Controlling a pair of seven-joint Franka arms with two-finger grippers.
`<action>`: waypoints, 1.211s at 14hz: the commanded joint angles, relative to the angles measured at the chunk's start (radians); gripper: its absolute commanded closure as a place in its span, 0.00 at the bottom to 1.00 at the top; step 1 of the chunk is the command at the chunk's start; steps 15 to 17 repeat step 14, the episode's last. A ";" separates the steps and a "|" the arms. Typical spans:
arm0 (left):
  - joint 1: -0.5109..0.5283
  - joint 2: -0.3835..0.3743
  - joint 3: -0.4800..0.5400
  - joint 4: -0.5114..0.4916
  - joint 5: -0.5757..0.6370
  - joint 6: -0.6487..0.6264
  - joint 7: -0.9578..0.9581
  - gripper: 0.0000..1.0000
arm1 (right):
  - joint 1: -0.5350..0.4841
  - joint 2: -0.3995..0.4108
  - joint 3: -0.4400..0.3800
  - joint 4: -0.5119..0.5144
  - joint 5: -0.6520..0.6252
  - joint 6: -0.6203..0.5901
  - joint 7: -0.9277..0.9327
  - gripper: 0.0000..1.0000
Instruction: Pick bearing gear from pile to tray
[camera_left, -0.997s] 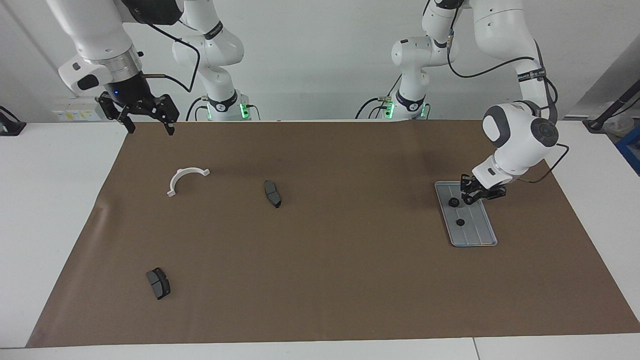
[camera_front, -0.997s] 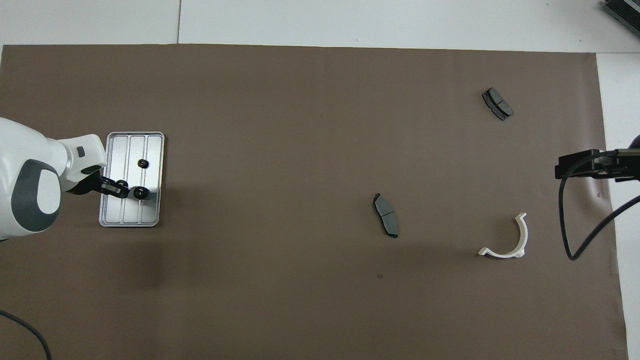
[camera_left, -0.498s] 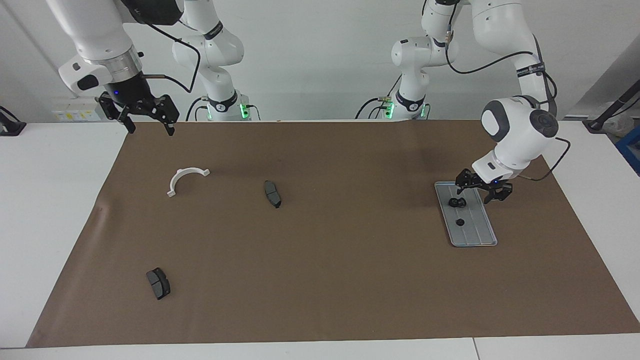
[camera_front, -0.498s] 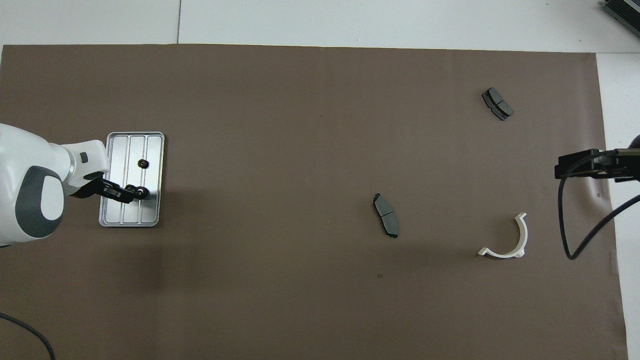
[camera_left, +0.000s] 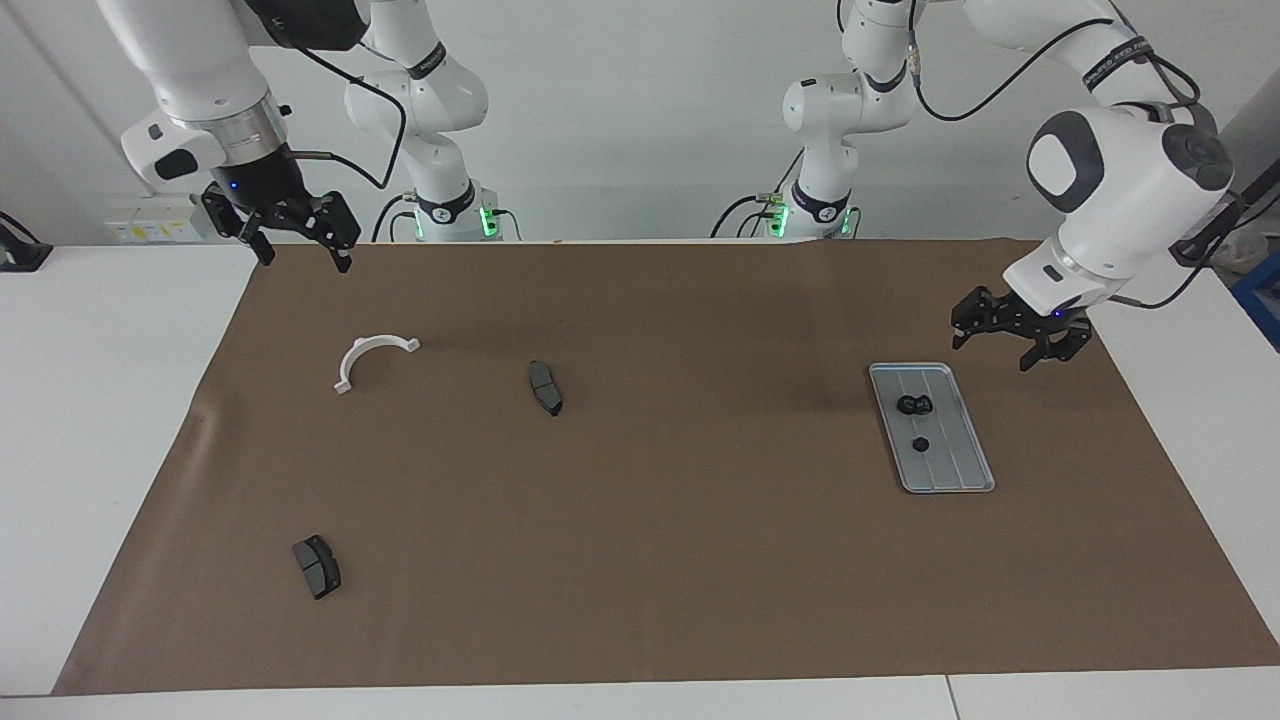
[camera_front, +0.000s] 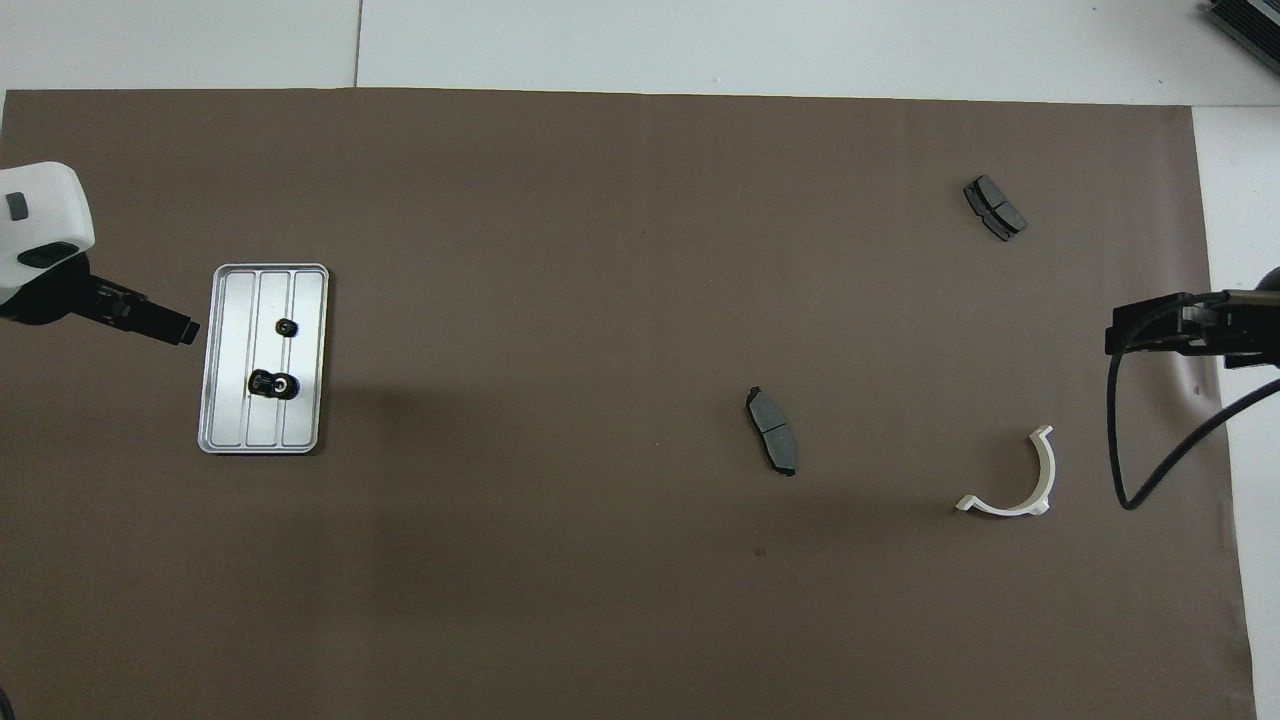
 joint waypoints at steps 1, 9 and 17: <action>-0.007 -0.035 -0.005 0.097 0.019 -0.146 -0.073 0.00 | -0.001 -0.015 0.008 -0.023 -0.003 0.019 0.018 0.00; -0.038 -0.120 -0.022 0.140 0.062 -0.255 -0.121 0.00 | -0.008 -0.012 0.006 -0.017 0.045 0.013 0.019 0.00; -0.037 -0.120 -0.022 0.138 0.062 -0.254 -0.118 0.00 | -0.003 -0.015 0.006 -0.021 0.035 0.016 0.019 0.00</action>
